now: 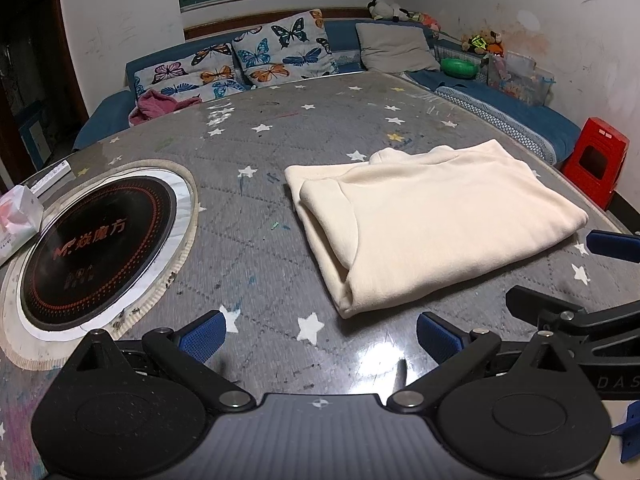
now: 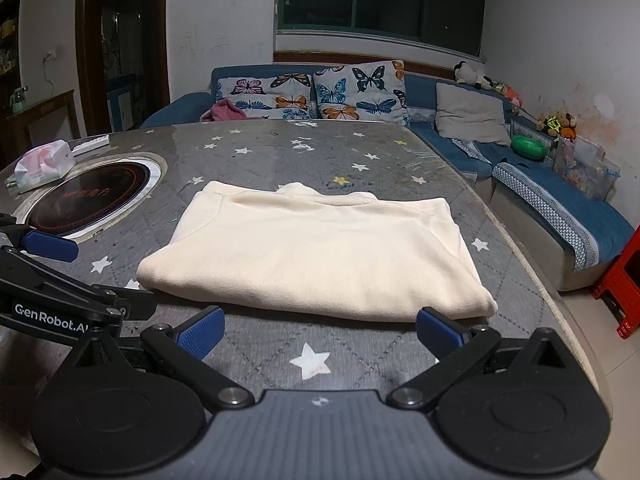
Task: Fold clothes
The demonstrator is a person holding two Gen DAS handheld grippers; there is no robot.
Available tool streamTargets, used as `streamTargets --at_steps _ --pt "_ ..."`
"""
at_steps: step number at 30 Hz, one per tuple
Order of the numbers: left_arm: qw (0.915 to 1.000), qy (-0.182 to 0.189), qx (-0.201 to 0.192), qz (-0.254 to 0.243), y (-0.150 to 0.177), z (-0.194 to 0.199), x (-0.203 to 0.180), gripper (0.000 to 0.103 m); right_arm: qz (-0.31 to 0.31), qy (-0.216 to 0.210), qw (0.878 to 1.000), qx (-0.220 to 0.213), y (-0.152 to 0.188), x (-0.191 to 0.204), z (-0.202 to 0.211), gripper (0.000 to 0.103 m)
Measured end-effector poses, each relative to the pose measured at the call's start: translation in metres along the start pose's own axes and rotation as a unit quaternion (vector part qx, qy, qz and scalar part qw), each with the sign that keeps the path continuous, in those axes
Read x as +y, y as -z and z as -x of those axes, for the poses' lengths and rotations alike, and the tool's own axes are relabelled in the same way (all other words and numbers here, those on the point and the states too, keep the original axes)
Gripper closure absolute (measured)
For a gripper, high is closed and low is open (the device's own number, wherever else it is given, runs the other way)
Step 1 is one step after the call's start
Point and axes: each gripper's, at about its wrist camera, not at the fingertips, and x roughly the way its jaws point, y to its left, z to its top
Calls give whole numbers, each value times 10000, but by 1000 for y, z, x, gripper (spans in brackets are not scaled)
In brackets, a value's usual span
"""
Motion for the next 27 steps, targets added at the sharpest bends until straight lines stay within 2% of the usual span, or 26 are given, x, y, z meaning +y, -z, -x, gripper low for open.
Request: streamTargets --at_steps 27 --pt "10000 -23 -62 -16 -11 -6 4 0 -11 -59 10000 -6 -7 1 -8 0"
